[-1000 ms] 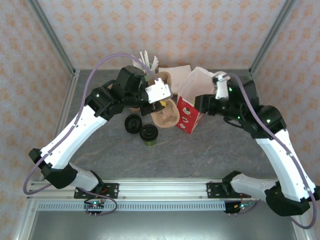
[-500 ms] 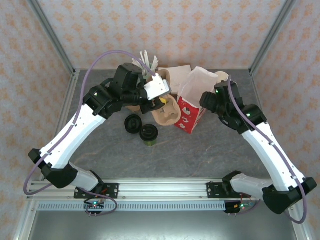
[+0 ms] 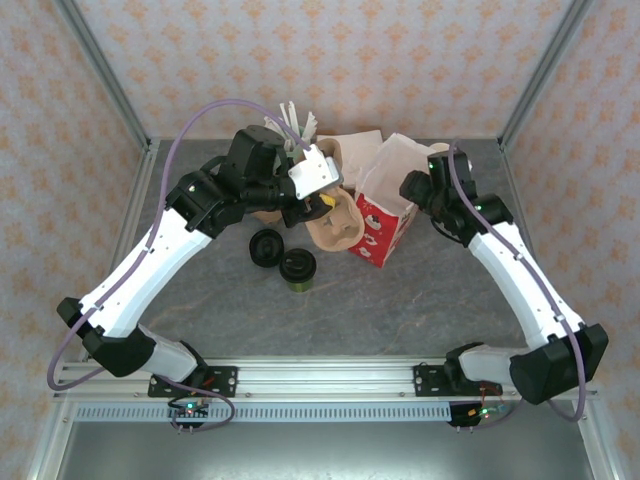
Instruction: Pack the takeout coffee
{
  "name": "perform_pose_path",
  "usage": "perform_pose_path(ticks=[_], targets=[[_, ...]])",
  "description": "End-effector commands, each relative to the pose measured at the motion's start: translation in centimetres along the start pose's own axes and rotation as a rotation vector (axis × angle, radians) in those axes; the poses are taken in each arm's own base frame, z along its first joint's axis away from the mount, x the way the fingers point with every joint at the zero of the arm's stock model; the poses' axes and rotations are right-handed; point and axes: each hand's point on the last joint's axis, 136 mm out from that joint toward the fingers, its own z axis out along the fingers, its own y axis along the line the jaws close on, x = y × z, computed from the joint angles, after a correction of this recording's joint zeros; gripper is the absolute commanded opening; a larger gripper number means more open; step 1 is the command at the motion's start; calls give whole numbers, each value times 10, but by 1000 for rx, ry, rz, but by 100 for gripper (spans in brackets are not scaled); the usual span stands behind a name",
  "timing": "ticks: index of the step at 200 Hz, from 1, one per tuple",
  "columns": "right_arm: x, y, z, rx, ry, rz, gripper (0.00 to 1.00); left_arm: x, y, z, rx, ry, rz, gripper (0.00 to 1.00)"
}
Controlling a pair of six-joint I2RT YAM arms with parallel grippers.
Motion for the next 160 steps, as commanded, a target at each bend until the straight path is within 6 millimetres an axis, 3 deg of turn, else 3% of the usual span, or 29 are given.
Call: perform_pose_path(ticks=[1, 32, 60, 106, 160], targets=[[-3, 5, 4, -22, -2, 3, 67, -23, 5, -12, -15, -82, -2, 36], [0, 6, 5, -29, 27, -31, 37, -27, 4, -12, -4, -90, -8, 36], [6, 8, -4, -47, 67, -101, 22, -34, -1, -15, 30, -115, -21, 36], [27, 17, -26, -153, 164, -199, 7, -49, -21, -17, 125, -172, -34, 36], [50, 23, -56, -231, 270, -300, 2, -57, -31, -4, 191, -160, -147, 37]])
